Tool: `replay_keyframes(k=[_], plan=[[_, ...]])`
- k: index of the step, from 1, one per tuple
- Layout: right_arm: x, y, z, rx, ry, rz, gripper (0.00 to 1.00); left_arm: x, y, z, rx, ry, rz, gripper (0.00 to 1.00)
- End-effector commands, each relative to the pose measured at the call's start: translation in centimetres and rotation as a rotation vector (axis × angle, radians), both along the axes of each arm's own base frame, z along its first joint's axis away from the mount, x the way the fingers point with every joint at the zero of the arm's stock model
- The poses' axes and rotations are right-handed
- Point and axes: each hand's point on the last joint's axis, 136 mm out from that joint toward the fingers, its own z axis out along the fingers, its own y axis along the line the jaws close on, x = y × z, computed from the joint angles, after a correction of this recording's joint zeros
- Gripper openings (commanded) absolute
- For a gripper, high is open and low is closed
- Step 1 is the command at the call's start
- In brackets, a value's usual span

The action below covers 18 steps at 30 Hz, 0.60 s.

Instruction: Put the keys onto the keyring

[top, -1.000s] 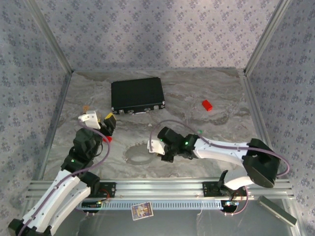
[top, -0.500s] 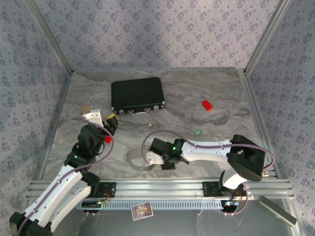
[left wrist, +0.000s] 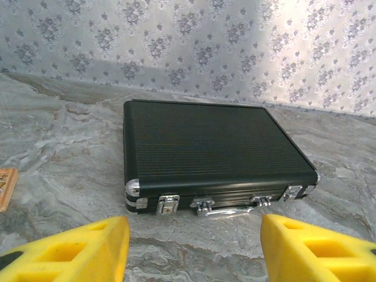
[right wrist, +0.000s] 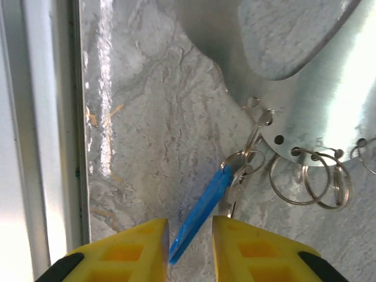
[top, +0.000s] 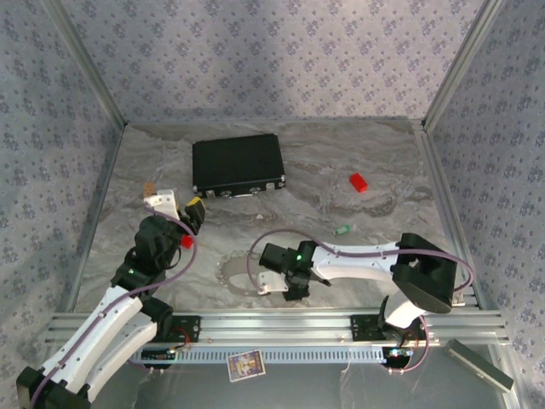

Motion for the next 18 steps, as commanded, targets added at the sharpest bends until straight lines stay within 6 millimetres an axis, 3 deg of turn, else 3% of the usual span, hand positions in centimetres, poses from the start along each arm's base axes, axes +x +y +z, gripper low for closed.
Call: replay_keyframes(k=[1, 6, 8, 12, 18], plan=[[0.7, 1.8, 3.5, 0.153, 0.047, -0.074, 0.26, 0.2, -0.8, 2.1, -0.012, -0.045, -0.042, 0.60], [4.8, 4.4, 8.0, 0.478, -0.003, -0.328, 0.26, 0.5, -1.6, 1.3, 0.001, -0.019, -0.080, 0.61], [6.3, 4.2, 8.6, 0.555, 0.000, -0.480, 0.27, 0.5, -1.9, 1.1, 0.006, -0.010, -0.093, 0.61], [7.4, 2.5, 7.1, 0.566, 0.052, -0.782, 0.26, 0.6, -2.3, 0.7, 0.012, 0.001, -0.113, 0.62], [5.5, 1.4, 4.4, 0.468, 0.223, -0.990, 0.26, 0.9, -3.0, -0.1, 0.001, 0.025, -0.140, 0.62]])
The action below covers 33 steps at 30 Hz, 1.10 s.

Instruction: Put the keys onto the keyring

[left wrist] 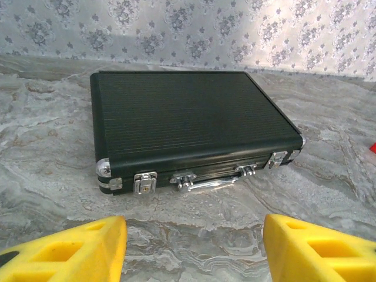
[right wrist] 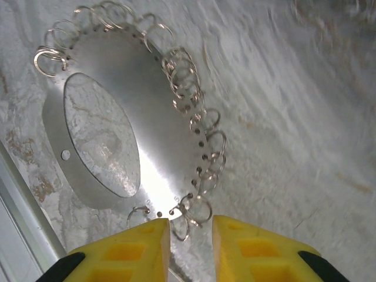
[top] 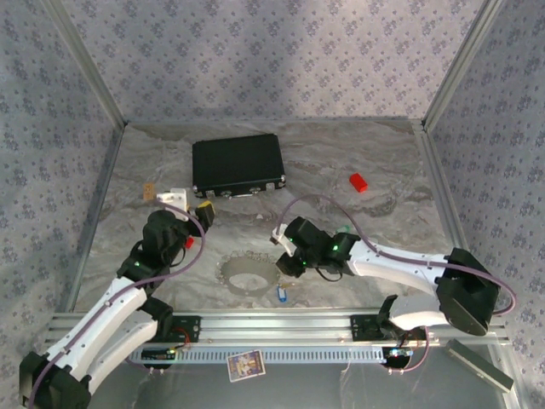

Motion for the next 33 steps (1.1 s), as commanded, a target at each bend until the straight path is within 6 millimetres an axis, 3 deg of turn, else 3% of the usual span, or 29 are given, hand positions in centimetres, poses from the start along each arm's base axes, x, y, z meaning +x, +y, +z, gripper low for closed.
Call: replay_keyframes(k=[1, 17, 33], plan=[[-0.8, -0.2, -1.2, 0.025, 0.167, -0.148, 0.26, 0.4, -0.7, 2.0, -0.039, -0.048, -0.029, 0.62], [-2.1, -0.7, -5.0, 0.026, 0.229, -0.165, 0.28, 0.2, -1.0, 1.2, -0.068, -0.023, -0.039, 0.62], [-2.2, 0.5, -6.1, 0.025, 0.243, -0.114, 0.24, 0.3, -1.2, 1.6, -0.071, -0.030, -0.047, 0.62]])
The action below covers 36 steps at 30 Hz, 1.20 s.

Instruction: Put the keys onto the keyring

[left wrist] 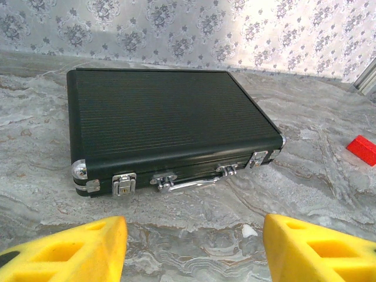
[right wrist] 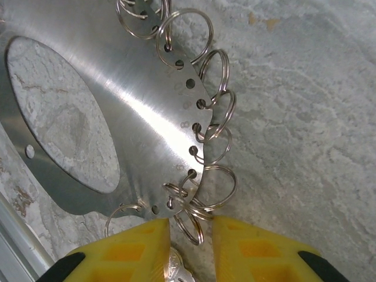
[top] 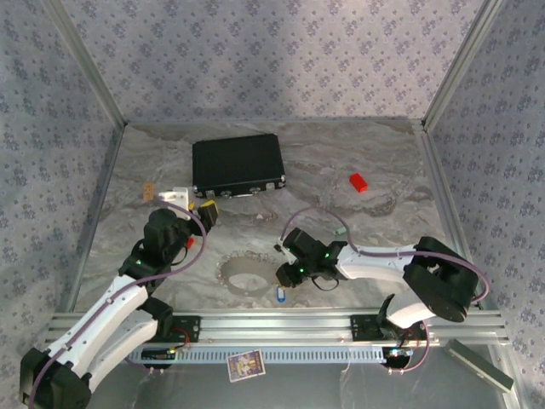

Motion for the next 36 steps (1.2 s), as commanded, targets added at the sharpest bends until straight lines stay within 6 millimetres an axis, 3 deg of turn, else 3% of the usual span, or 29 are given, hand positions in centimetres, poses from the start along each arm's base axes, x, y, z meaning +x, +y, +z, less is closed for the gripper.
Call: replay_keyframes(k=[1, 24, 36], plan=[[-0.2, 0.5, 0.1, 0.008, 0.004, 0.022, 0.23, 0.2, -0.2, 1.4, -0.027, -0.033, -0.005, 0.62], [-0.1, 1.8, 0.5, 0.043, -0.014, 0.049, 0.19, 0.3, -0.1, 1.3, -0.027, -0.033, -0.002, 0.62], [0.9, 1.8, 1.8, 0.068, -0.050, 0.045, 0.00, 0.3, -0.1, 1.2, -0.022, -0.031, 0.000, 0.62]])
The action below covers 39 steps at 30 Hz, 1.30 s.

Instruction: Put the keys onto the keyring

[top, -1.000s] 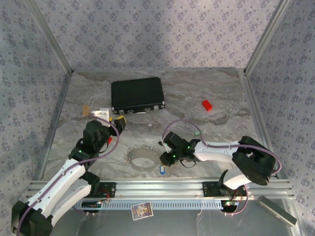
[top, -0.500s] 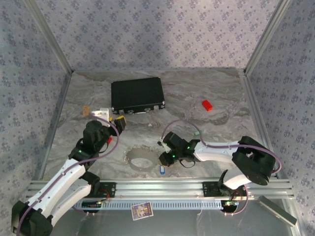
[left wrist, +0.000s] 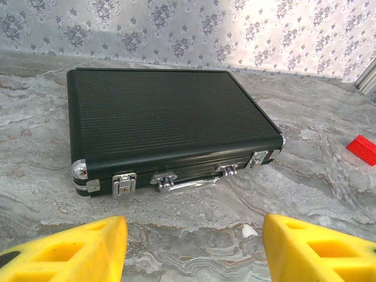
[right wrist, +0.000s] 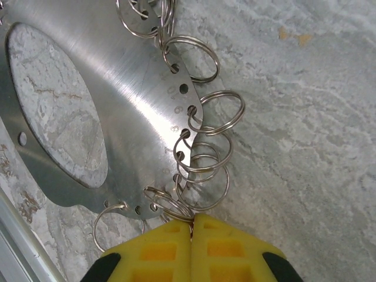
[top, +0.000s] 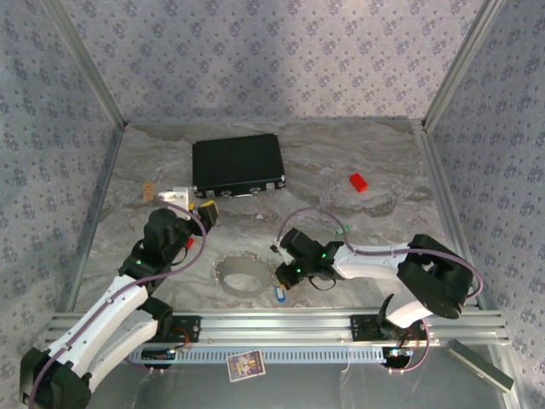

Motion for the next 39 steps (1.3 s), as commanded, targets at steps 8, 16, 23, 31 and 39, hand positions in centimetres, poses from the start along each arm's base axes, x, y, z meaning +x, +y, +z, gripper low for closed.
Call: replay_keyframes(k=[8, 16, 23, 31, 39], plan=[[1.8, -1.4, 2.4, -0.015, -0.081, 0.021, 0.00, 0.3, -0.1, 1.2, -0.020, -0.032, 0.000, 0.62], [3.1, -2.6, 2.6, -0.062, -0.107, 0.015, 0.00, 0.5, -0.3, 0.7, -0.008, -0.020, -0.005, 0.62], [3.0, -2.4, 2.3, -0.101, -0.114, 0.035, 0.00, 0.6, -0.3, 0.4, -0.003, -0.016, -0.008, 0.62], [2.3, -1.1, 2.5, -0.166, -0.153, 0.087, 0.00, 0.7, -0.5, 0.2, -0.003, -0.011, -0.012, 0.62], [2.0, 0.0, 1.8, -0.199, -0.156, 0.125, 0.00, 0.6, -0.4, -0.1, 0.004, -0.007, -0.011, 0.62]])
